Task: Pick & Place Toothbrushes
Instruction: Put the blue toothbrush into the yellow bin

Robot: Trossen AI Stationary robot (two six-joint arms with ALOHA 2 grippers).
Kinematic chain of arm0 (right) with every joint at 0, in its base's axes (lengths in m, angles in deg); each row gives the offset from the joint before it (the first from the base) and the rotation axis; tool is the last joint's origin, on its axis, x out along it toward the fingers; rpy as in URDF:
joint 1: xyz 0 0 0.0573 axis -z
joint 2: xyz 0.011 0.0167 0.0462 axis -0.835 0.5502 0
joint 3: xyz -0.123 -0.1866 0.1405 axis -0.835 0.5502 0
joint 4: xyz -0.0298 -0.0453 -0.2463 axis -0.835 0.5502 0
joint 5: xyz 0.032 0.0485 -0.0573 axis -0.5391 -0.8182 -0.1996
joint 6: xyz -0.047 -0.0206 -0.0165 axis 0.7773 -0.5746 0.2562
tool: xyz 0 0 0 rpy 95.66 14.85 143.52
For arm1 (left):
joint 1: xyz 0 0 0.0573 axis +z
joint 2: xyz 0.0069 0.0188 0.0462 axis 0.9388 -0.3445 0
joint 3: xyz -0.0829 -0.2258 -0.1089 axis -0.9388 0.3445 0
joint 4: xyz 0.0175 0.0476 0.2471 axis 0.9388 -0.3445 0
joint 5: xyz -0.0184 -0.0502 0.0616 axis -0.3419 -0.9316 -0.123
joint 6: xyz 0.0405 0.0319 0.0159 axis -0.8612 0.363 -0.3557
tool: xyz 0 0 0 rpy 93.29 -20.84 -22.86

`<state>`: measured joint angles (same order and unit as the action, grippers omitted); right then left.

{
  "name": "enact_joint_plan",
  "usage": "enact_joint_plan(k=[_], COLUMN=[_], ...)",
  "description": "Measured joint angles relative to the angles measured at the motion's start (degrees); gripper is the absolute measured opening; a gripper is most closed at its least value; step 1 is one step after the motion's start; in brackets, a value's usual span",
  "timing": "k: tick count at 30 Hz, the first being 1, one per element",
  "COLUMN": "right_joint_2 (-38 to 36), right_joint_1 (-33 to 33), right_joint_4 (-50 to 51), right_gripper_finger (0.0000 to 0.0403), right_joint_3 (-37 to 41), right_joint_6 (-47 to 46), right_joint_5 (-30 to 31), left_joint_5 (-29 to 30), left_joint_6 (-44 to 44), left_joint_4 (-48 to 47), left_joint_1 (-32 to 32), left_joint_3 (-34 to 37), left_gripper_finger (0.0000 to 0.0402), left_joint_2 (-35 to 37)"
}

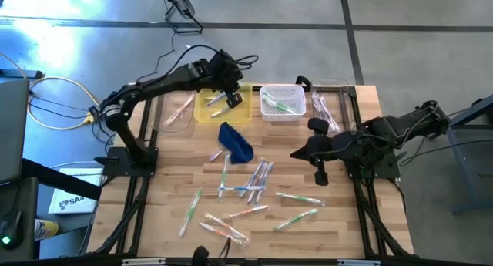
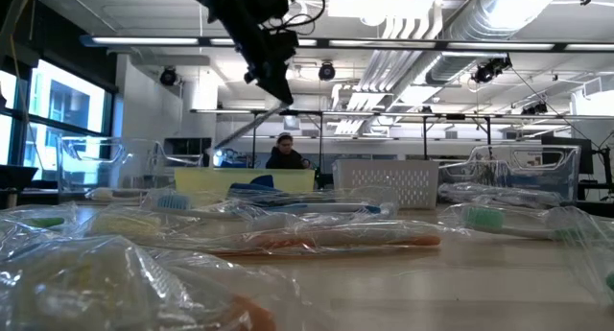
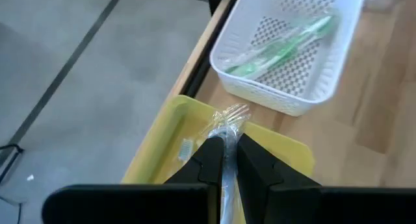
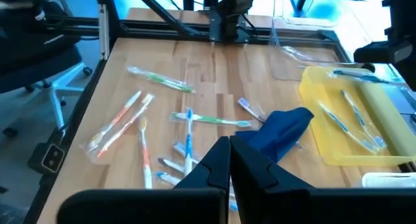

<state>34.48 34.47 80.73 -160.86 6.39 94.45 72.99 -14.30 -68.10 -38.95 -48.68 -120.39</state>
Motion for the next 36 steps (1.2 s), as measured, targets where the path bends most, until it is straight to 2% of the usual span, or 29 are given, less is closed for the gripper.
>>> enact_joint_plan(k=[9,20,30,36], right_joint_2=[0.00,0.00,0.00,0.00], right_joint_1=[0.00,0.00,0.00,0.00], right_joint_4=[0.00,0.00,0.00,0.00], right_gripper_finger=[0.0002,0.0002,0.0002,0.0002], right_joint_3=[0.00,0.00,0.00,0.00], right_joint_6=[-2.83,-4.06,-4.06,-4.06], right_joint_5=[0.92,1.89,1.89,1.89], left_joint_5=[-3.02,-2.16,-2.19,-0.49], left_joint_6=[-1.74,-2.10,-2.17,-0.55], left_joint_4=[1.89,2.44,3.24,3.04], left_joint_1=[2.69,2.49,2.49,2.49], left_joint_3=[0.00,0.00,0.04,0.04], left_gripper_finger=[0.0019,0.0019,0.0019,0.0051], left_joint_2=[-5.01,-11.76,-13.76,-13.76])
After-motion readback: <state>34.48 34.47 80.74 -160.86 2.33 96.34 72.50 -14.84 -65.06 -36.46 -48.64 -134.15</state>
